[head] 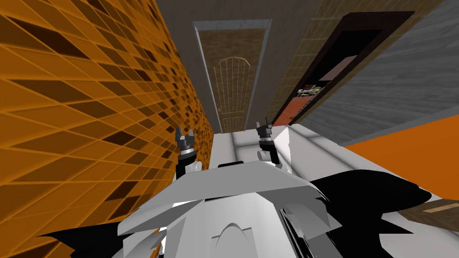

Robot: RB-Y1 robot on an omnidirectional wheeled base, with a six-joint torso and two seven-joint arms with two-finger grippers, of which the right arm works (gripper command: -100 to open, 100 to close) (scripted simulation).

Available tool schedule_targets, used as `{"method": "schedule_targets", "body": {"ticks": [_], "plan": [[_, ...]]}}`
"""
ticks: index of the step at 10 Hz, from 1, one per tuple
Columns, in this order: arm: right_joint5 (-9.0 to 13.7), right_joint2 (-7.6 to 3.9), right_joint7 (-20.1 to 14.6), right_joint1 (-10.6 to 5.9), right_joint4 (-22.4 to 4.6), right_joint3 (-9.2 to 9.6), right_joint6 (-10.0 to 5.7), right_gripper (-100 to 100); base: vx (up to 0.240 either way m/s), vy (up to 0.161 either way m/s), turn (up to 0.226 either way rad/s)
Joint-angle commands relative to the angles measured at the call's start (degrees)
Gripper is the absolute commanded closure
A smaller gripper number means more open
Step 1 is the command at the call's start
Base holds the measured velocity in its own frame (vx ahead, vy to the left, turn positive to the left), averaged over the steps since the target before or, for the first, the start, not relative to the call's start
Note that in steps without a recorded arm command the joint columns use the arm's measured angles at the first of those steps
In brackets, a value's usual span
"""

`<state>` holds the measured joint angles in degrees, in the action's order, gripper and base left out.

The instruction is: Pull the door open

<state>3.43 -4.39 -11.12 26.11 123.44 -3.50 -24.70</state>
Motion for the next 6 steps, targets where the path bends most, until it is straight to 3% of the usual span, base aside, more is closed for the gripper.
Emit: {"method": "schedule_targets", "body": {"ticks": [1, 5, 6], "plan": [[1.40, -1.14, -0.88, -0.46, -1.51, -0.48, -0.55, -100, 0.023, -0.174, 0.159], [5.17, -3.93, -3.05, -2.18, -5.69, -1.83, -1.60, -100, 0.023, -0.190, 0.202], [6.08, -4.51, -3.55, -2.59, -6.70, -2.17, -1.85, -100, 0.000, -0.113, 0.189]]}}
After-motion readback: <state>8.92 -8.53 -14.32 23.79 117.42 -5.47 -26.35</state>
